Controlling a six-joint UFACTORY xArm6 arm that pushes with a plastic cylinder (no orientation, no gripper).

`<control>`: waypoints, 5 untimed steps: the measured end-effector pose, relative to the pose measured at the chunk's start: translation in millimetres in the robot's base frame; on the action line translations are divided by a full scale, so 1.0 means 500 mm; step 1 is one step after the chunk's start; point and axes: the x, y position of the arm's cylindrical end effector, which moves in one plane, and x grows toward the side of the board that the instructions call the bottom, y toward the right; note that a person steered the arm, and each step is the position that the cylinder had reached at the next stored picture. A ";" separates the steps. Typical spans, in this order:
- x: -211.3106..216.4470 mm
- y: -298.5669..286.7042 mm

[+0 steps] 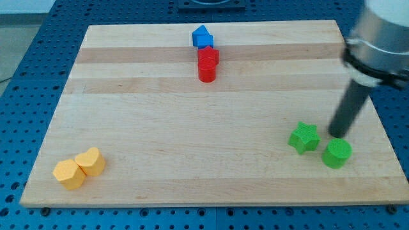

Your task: Move the green circle to the bottom left of the green star

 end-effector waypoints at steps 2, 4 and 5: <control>0.099 0.116; 0.095 -0.082; 0.027 -0.218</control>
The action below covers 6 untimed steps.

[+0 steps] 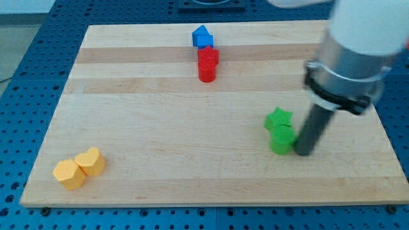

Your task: Move the green circle to the bottom left of the green star

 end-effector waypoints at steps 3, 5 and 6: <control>-0.011 -0.074; -0.083 -0.079; -0.107 -0.157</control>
